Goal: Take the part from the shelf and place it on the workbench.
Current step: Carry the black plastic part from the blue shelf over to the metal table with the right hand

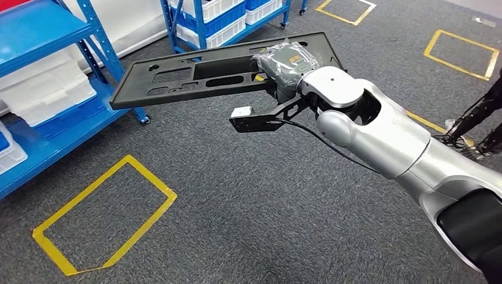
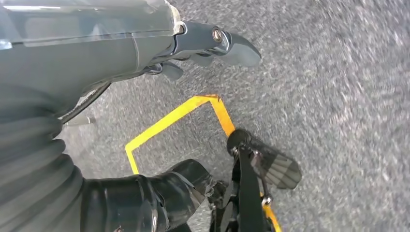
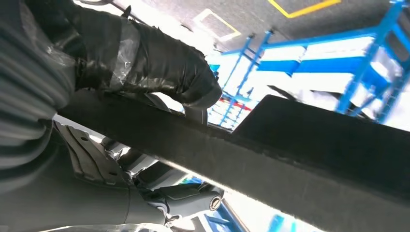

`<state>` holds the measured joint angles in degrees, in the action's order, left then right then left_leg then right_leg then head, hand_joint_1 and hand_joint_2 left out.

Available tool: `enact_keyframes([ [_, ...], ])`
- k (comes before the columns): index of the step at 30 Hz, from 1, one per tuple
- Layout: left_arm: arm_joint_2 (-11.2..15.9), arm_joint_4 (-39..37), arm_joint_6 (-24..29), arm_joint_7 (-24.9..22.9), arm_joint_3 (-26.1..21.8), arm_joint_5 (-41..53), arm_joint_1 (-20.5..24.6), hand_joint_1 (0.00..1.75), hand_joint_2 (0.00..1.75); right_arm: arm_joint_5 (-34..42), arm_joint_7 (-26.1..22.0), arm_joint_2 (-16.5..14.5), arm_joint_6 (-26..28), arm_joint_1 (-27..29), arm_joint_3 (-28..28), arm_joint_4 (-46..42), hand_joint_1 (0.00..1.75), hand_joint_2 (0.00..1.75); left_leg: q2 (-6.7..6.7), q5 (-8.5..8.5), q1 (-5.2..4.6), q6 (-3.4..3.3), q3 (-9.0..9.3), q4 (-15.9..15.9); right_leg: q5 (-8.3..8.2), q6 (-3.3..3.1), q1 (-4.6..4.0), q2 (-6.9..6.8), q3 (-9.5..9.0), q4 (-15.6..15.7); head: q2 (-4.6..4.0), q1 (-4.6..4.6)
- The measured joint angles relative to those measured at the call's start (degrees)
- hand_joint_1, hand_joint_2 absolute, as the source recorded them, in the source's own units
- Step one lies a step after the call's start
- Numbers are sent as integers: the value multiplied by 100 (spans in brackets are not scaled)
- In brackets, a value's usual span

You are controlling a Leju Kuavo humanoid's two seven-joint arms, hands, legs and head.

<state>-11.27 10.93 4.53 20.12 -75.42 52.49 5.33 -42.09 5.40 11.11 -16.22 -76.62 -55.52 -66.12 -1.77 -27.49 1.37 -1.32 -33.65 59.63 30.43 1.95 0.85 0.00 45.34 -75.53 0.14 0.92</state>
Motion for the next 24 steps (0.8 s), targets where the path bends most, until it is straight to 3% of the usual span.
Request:
enact_keyframes([
  [1, 0, 0, -3, -4, -2, -8, 2, 0, 175, -1, -1, -1, -4, -2, -8, 11, 175, 175, -67, -9, -3, 1, 8, 1, -86, -13, -3, -5, -35, 64, 0, 0],
  [2, -2, 0, -9, -7, -3, -11, 5, 0, 175, -1, -1, -1, -9, -6, -11, 23, 175, 175, -132, -23, -8, 3, 23, 0, -250, -41, -16, -36, -176, 328, -1, 0],
  [4, -16, -1, -20, -9, -3, -1, 6, 0, 175, -1, -1, -12, -18, -43, -11, 39, 175, 175, -261, -59, -32, 22, 66, -3, -549, -153, -115, -326, -580, 1089, -1, 0],
  [6, -37, -1, -21, 1, -3, 16, 2, 0, 175, -1, -1, -48, -20, -106, -11, 49, 175, 175, -394, -91, -56, 60, 102, -15, -634, -257, -227, -559, -789, 1511, 0, -1],
  [7, -44, -1, -18, 7, -3, 21, 3, 0, 175, -1, -1, -67, -21, -128, -11, 55, 175, 175, -466, -102, -68, 83, 121, -28, -620, -283, -256, -552, -795, 1538, 0, -1],
  [9, -43, 0, -10, 31, -3, 35, 15, 0, 175, 0, 3, -88, -23, -146, -11, 73, 175, 175, -547, -147, -74, 129, 177, -45, -651, -323, -230, -373, -822, 1605, 1, 1],
  [11, -39, 0, -5, 62, -3, 52, 19, 0, 175, 1, 8, -112, -26, -158, -11, 88, 175, 175, -301, -331, -68, 160, 112, 182, -694, -377, -172, -215, -881, 1698, 0, 6],
  [13, -37, 0, -5, 83, -3, 63, 5, 0, 175, 2, 13, -145, -29, -159, -12, 102, 175, 175, 44, -657, -54, 171, -190, 828, -711, -408, -141, -65, -900, 1726, 0, 9],
  [15, -33, 0, -5, 94, -3, 72, -4, 0, 175, 2, 15, -171, -31, -141, -16, 117, 175, 175, 140, -818, -52, 189, -518, 1430, -704, -414, -136, 122, -896, 1703, -1, 10],
  [16, -32, 0, -4, 98, -3, 76, -6, 0, 175, 4, 15, -177, -32, -133, -20, 122, 175, 175, 147, -743, -48, 199, -578, 1481, -696, -411, -130, 224, -896, 1684, -1, 10],
  [18, -31, 0, 4, 106, -3, 86, -6, 0, 175, 14, 18, -178, -33, -128, -25, 127, 175, 175, 216, -320, -22, 217, -412, 969, -666, -381, -103, 412, -897, 1623, 0, 11],
  [20, -31, -1, 16, 111, -2, 99, -11, 0, 175, 30, 36, -178, -32, -135, -26, 131, 175, 175, 482, -47, 16, 216, -155, 325, -627, -318, -82, 570, -856, 1536, 0, 9],
  [22, -31, -2, 24, 113, 0, 120, -1, 0, 175, 42, 56, -175, -30, -141, -26, 138, 175, 175, 635, -41, 13, 173, -59, 101, -630, -239, -60, 711, -784, 1492, 1, 8],
  [24, -35, -1, 27, 114, 2, 141, 20, 0, 175, 48, 60, -153, -28, -139, -26, 145, 175, 175, 509, -13, 5, 96, -35, 56, -667, -163, -38, 827, -739, 1507, 1, 10],
])
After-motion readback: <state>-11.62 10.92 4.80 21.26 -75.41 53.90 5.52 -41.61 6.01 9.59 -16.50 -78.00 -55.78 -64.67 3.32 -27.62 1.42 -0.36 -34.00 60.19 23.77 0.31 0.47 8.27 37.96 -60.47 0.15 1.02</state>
